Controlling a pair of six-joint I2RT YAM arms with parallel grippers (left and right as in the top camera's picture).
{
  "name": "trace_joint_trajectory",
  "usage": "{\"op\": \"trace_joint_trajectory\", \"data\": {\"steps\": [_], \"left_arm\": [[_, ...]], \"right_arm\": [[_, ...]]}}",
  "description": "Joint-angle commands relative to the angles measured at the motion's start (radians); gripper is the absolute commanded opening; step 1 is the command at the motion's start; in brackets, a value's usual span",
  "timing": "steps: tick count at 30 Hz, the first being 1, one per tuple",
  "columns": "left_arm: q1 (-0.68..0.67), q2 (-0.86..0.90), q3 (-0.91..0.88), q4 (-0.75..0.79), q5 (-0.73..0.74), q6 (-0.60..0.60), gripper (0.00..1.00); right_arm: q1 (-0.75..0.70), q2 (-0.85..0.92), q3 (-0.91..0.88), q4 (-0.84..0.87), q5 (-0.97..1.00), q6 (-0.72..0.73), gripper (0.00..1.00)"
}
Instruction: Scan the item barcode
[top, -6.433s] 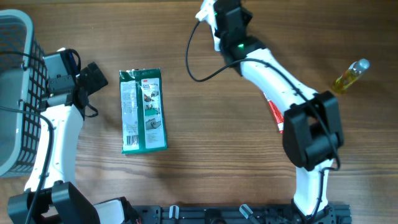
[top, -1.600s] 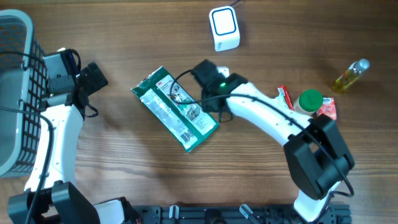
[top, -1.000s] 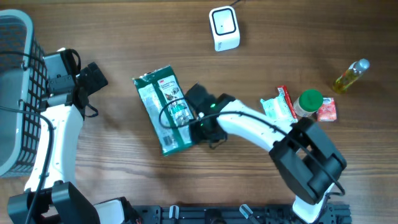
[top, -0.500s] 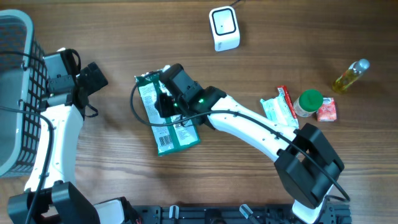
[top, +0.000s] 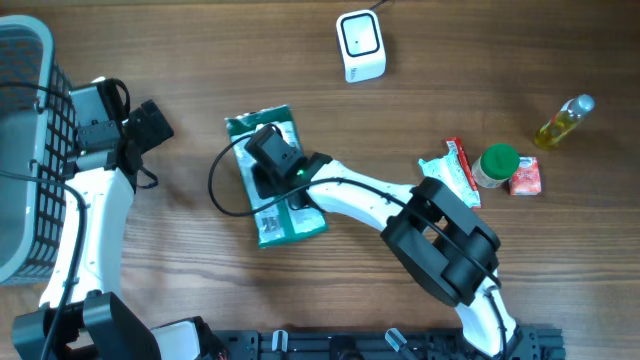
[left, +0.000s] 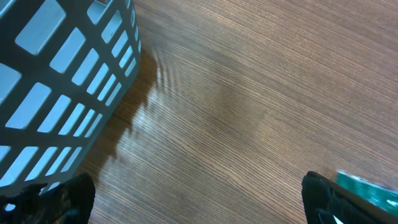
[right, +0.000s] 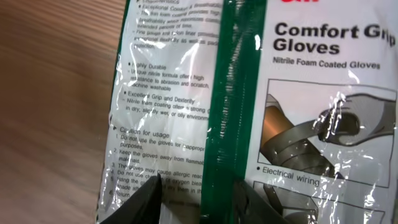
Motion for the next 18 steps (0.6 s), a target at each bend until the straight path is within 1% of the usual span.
{"op": "trace_joint_trajectory", "data": {"steps": [1,3,5,9,11,13,14,16,18], "left_arm": [[0.005,-0.013,0.011,0.002,0.002,0.012,1.0],[0.005,-0.013,0.011,0.002,0.002,0.012,1.0],[0.005,-0.013,0.011,0.002,0.002,0.012,1.0],[0.005,-0.013,0.011,0.002,0.002,0.012,1.0],[0.005,-0.013,0.011,0.002,0.002,0.012,1.0],[0.005,-0.013,0.011,0.002,0.002,0.012,1.0],[0.005,-0.013,0.011,0.003,0.002,0.012,1.0],[0.005,-0.013,0.011,0.002,0.002,0.012,1.0],[0.005,-0.013,0.011,0.002,0.002,0.012,1.0]], "right_arm": [[-0.005,-0.023,-0.013,-0.109,0.187,-0.01,0.36],[-0.01,-0.057,-0.013,-0.177,0.24,0.037,0.36],[-0.012,-0.105,-0.011,-0.209,0.232,0.037,0.38],[-0.012,-0.223,0.005,-0.231,0.203,0.039,0.43],[-0.012,-0.277,0.005,-0.246,0.203,0.078,0.47],[-0.012,-0.287,0.005,-0.269,0.193,0.132,0.64],[-0.012,-0.282,0.002,-0.281,0.182,0.148,0.69],[-0.012,-0.266,-0.012,-0.291,0.171,0.151,0.86],[-0.012,-0.243,-0.015,-0.32,0.169,0.151,0.89]]}}
